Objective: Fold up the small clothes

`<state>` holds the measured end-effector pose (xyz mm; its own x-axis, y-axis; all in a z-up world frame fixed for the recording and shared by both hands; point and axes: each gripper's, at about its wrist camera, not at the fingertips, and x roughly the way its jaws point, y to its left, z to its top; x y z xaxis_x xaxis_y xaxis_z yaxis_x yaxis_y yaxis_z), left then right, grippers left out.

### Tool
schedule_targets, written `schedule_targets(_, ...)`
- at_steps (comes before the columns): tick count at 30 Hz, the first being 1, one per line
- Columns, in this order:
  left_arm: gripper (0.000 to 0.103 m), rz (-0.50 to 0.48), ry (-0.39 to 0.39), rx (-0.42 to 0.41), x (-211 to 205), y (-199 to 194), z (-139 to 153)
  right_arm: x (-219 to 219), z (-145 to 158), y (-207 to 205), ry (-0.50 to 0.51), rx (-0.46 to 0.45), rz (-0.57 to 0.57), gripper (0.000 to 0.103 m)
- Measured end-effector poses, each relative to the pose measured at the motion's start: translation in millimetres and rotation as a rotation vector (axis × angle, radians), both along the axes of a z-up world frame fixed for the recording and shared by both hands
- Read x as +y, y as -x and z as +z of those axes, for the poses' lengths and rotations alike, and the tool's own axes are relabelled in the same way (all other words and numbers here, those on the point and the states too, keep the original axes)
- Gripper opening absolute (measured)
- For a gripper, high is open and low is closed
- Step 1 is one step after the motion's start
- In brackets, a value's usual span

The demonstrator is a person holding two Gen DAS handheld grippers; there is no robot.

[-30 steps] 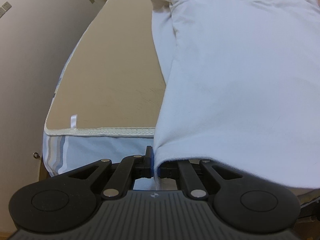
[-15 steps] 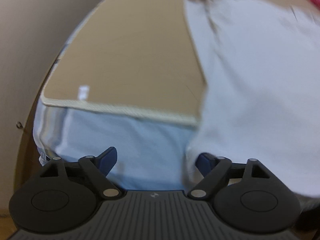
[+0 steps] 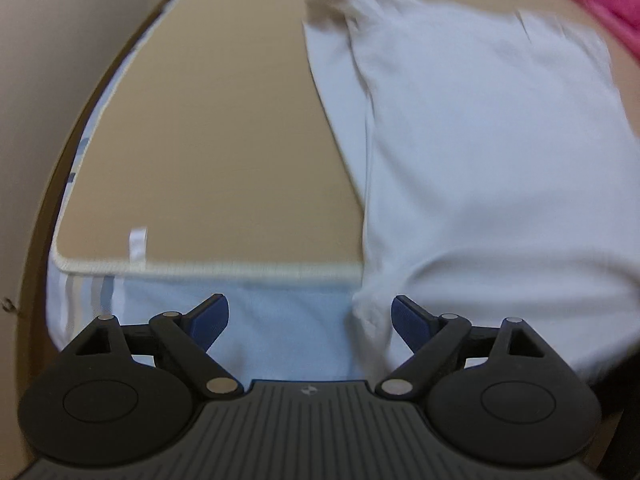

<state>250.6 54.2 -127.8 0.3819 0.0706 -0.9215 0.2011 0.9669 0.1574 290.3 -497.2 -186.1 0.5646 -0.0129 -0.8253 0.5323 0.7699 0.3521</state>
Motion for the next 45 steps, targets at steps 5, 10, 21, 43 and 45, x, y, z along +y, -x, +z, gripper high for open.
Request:
schedule_targets(5,0.092,0.024,-0.109,0.064,31.1,13.9,-1.4,8.3,24.1,-1.6,0.142,-0.008,0.09,0.005)
schedule_targets(10,0.093,0.145,-0.124,-0.052,54.5,-23.0,33.0,-71.4,105.8,-14.8,0.471,-0.025,-0.068,0.005)
schedule_targets(21,0.101,0.209,-0.099,-0.058,24.1,-146.3,-5.8,-131.8,146.2,-12.8,0.531,-0.066,-0.308,0.061)
schedule_targets(43,0.002,0.096,0.216,0.032,-34.8,-189.0,-37.6,167.9,47.2,10.4,0.34,0.085,0.333,0.063)
schedule_targets(45,0.002,0.125,0.188,-0.029,-24.0,-188.8,-16.1,171.9,43.4,3.0,0.362,0.1,0.342,0.063)
